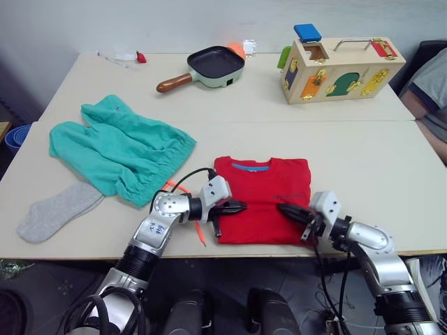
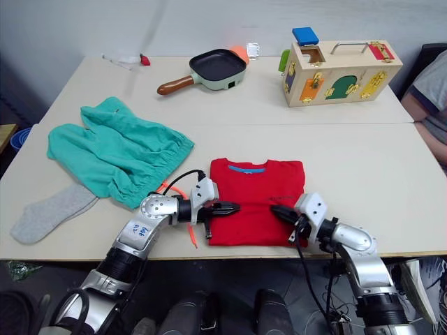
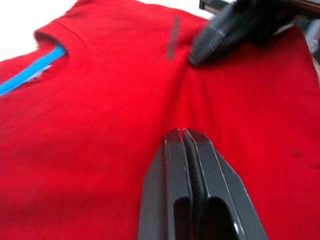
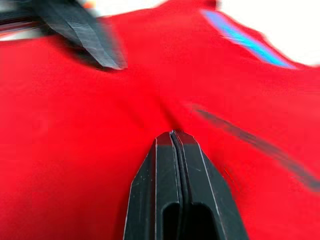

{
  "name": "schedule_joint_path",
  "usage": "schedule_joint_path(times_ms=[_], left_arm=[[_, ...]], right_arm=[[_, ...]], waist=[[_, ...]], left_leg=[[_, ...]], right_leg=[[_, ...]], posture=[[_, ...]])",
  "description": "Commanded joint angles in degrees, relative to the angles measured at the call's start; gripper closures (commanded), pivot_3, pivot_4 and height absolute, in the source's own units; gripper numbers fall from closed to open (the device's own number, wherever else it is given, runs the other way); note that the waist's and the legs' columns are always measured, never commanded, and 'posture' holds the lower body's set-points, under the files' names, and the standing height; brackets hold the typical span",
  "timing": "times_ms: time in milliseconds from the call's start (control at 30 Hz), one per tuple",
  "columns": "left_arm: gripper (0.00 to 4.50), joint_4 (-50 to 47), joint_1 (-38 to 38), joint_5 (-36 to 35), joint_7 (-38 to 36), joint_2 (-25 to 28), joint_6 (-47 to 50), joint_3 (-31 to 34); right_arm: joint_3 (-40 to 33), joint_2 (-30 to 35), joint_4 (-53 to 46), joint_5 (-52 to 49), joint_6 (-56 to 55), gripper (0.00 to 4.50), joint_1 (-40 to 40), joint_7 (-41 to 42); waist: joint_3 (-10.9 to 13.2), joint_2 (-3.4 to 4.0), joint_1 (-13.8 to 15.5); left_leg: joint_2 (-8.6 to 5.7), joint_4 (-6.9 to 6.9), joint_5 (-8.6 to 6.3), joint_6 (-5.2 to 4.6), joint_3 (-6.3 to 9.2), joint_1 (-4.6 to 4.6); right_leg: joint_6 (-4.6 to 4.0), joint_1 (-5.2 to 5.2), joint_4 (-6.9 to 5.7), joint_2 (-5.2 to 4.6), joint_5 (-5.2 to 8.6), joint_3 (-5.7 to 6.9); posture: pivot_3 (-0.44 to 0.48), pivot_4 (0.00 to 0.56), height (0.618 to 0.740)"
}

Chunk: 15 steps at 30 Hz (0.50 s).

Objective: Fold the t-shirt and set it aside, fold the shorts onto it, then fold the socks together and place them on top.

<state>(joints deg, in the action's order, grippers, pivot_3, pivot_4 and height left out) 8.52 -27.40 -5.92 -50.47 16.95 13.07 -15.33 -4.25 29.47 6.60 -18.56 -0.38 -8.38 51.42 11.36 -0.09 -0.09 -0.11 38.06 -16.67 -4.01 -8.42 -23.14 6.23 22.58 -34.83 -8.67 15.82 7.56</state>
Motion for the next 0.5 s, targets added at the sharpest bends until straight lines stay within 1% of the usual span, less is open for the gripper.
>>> schedule_joint_path(times_ms=[33,133,233,333,433,500], left_arm=[[4.42,-0.77,1.78,-0.18,0.23,1.54,0.02,1.06],[4.42,-0.43,2.05,-1.37,-0.04,1.59,-1.59,2.33],[4.42,-0.83,1.44,-4.32,-1.46,1.15,-4.26,4.64],[4.42,-1.35,-0.36,-7.78,-0.50,-0.34,-2.68,7.82],[4.42,-0.10,-2.32,-7.80,1.45,-1.57,-2.03,8.80],[4.42,2.24,-3.82,-6.10,3.73,-2.41,-2.04,8.34]], right_arm=[[-5.87,0.12,3.69,-4.46,-0.69,4.50,-0.54,0.11],[-6.89,0.86,5.10,-5.58,-1.39,4.50,-1.20,2.68],[-7.02,0.69,1.18,-9.75,3.09,4.50,-3.24,4.49],[-5.43,-0.23,-1.92,-10.53,5.96,4.50,-6.76,3.33],[-3.16,-1.63,-0.72,-7.13,5.91,4.50,-10.37,0.65],[-1.06,-3.32,3.33,-3.17,4.26,4.50,-13.66,-1.99]], waist=[[0.00,0.00,0.03],[0.00,0.01,-0.02],[0.00,0.02,-0.37],[0.02,0.04,-0.65],[0.02,0.03,-0.27],[0.01,0.03,-0.11]], left_leg=[[-0.01,0.00,-0.01,-0.01,0.00,-0.01],[0.00,-0.02,-0.02,-0.01,0.01,-0.01],[0.04,-0.03,-0.02,-0.01,-0.02,-0.02],[0.08,-0.02,0.00,0.01,-0.03,-0.06],[0.08,-0.02,0.00,0.01,-0.01,-0.06],[0.06,-0.02,0.00,0.00,-0.01,-0.06]], right_leg=[[0.00,0.02,0.00,-0.02,0.00,0.00],[-0.04,0.03,0.00,0.00,0.02,0.01],[-0.04,0.05,0.00,0.03,0.02,0.01],[-0.06,0.13,-0.06,0.03,0.03,0.00],[-0.06,0.11,-0.06,0.03,0.03,0.04],[-0.06,0.11,-0.06,0.04,0.03,0.04]], posture=[[0.000,0.150,0.740],[0.000,0.150,0.740],[0.000,0.150,0.740],[0.000,0.150,0.740],[0.000,0.150,0.740],[0.000,0.150,0.740]])
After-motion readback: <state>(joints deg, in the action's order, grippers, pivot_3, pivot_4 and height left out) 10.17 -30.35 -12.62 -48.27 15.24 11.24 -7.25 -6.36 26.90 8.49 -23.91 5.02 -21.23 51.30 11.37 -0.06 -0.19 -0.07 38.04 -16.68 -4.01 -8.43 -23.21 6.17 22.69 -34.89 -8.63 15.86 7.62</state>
